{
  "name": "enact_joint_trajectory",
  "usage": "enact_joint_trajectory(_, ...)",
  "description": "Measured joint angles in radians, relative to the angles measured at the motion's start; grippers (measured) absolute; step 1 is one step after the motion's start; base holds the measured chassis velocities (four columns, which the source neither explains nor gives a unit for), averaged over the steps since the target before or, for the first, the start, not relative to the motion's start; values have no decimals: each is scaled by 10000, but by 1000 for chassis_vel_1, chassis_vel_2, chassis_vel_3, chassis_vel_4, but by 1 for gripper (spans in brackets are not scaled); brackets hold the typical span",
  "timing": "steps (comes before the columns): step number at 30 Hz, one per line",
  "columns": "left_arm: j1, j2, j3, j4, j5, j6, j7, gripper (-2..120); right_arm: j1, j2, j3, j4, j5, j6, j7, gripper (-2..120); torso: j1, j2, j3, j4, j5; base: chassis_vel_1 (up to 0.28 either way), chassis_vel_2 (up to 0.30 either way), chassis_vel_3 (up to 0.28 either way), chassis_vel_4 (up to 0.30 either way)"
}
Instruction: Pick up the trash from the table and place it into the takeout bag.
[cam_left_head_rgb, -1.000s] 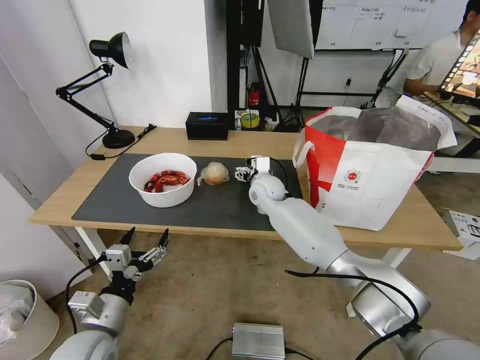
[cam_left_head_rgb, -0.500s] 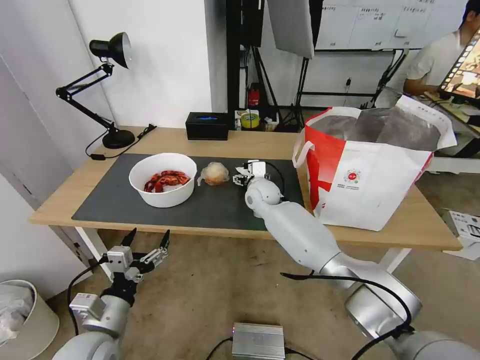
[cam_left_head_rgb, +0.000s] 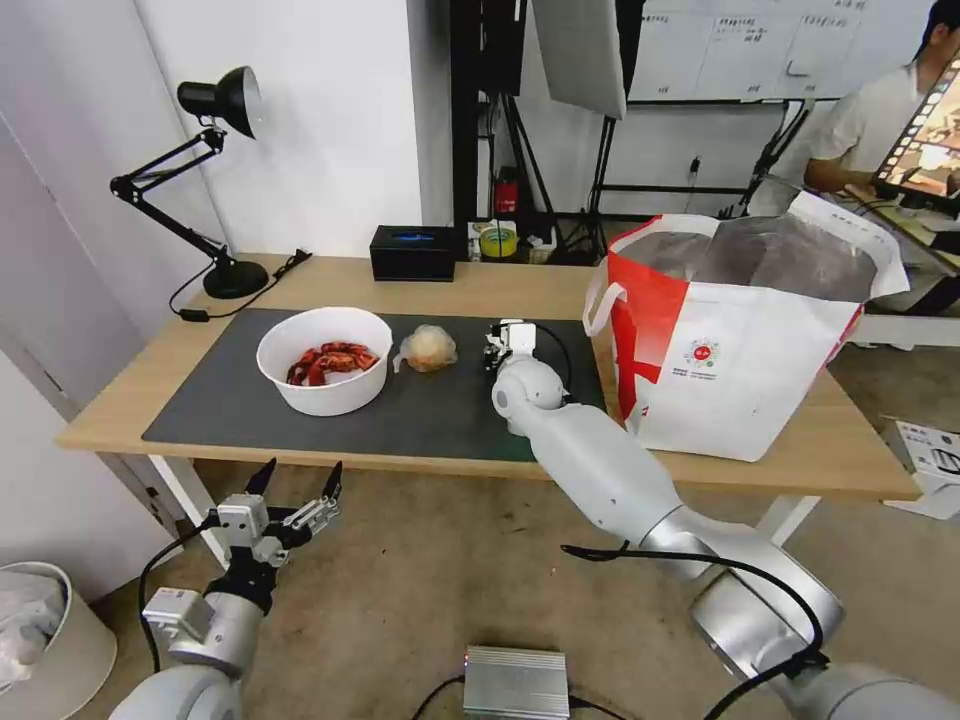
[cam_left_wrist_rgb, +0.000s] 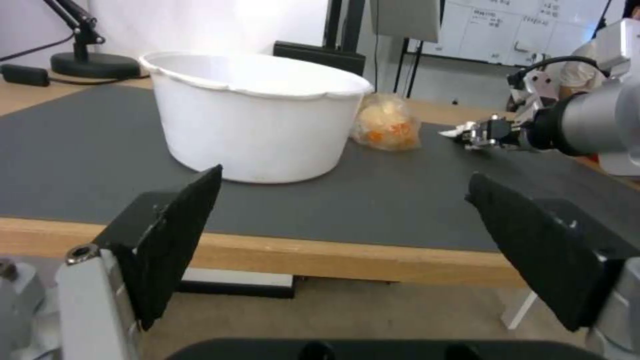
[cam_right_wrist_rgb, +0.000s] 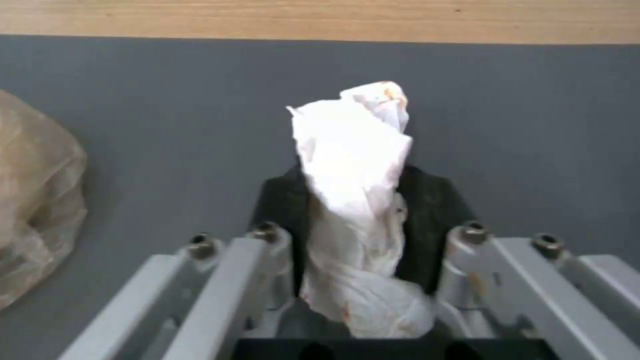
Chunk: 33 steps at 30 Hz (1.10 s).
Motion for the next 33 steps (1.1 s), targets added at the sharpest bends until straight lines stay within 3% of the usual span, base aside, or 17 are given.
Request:
enact_joint_trajectory(5,8,-33,0,0,10,-6,0,100,-45,-21,6,53,23,-1,3,13,0,0,1,9,2,0,0,0,0)
enact_joint_trajectory(7,9,-62,12,3,35,-14,0,100,-85,-39,23,124,48,-4,6,2,1,-2,2,12,3,0,0,0,0)
enact_joint_trajectory(16,2,-82,28,4,74,-25,0,100,-266,-302,25,729,109,20,116,0,3,-3,5,8,3,0,0,0,0)
enact_joint_trajectory(26,-3,-57,-82,-34,50,-27,-4,100,-522,-1134,-353,3084,262,26,561,0,4,-4,4,7,2,0,0,0,0)
enact_joint_trajectory(33,18,-56,-201,-134,14,-26,-18,100,-871,-2303,-700,5520,798,-32,929,0,4,-4,3,5,3,0,0,0,0)
